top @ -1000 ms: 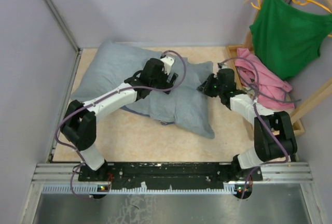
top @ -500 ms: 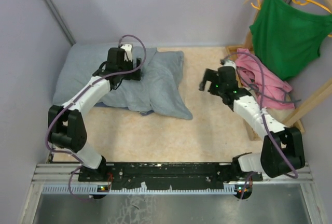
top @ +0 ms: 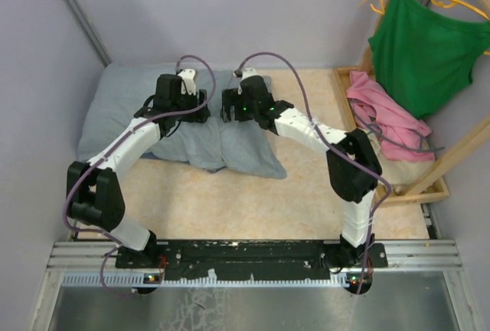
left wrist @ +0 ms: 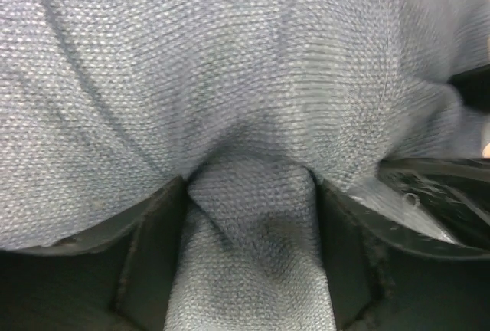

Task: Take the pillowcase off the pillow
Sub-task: Remove the pillow from the pillowcase.

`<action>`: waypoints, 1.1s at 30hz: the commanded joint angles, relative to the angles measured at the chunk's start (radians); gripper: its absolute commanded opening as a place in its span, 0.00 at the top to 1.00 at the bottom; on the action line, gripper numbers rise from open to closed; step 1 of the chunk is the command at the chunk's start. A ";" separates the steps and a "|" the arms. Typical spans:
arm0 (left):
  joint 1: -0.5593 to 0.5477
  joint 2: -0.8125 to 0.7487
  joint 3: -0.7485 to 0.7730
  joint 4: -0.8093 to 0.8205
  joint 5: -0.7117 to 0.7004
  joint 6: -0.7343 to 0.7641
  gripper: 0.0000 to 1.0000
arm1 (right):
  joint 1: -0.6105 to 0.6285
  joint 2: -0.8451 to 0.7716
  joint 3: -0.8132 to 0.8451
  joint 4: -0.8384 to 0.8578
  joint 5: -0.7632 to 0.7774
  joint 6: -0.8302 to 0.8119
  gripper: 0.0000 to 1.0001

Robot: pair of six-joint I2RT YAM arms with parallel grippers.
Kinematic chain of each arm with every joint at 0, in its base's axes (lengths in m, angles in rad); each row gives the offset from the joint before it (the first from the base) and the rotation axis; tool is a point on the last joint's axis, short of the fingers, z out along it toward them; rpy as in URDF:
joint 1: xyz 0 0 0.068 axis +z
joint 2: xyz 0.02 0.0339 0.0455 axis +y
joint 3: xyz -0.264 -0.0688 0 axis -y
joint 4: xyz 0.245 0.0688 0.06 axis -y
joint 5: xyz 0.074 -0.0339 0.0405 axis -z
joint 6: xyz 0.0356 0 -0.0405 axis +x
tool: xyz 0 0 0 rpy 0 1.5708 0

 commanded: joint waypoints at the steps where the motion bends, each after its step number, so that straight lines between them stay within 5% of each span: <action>1: -0.015 -0.028 -0.040 -0.090 0.058 -0.033 0.33 | 0.003 0.078 0.079 -0.101 -0.002 0.003 0.28; 4: -0.010 -0.032 -0.038 -0.126 0.002 -0.038 0.61 | 0.001 0.046 -0.015 -0.089 0.092 -0.002 0.67; 6: -0.001 -0.030 -0.037 -0.158 -0.040 -0.038 0.77 | -0.012 -0.006 -0.115 -0.064 0.141 0.005 0.83; 17: 0.015 0.013 -0.008 -0.218 -0.165 -0.016 1.00 | -0.261 -0.343 -0.667 0.030 0.170 0.147 0.86; 21: 0.014 0.024 0.003 -0.203 -0.101 -0.017 1.00 | -0.245 -0.412 -0.662 0.084 0.132 0.109 0.70; 23: 0.011 0.029 0.010 -0.206 -0.071 -0.025 1.00 | -0.211 -0.439 -0.616 0.103 0.145 0.070 0.38; 26: 0.003 0.028 0.005 -0.212 -0.040 -0.033 1.00 | -0.152 -0.467 -0.532 0.132 0.178 -0.003 0.06; 33: -0.020 0.019 -0.039 -0.200 -0.033 -0.058 1.00 | -0.034 -0.352 -0.238 0.062 0.164 -0.110 0.01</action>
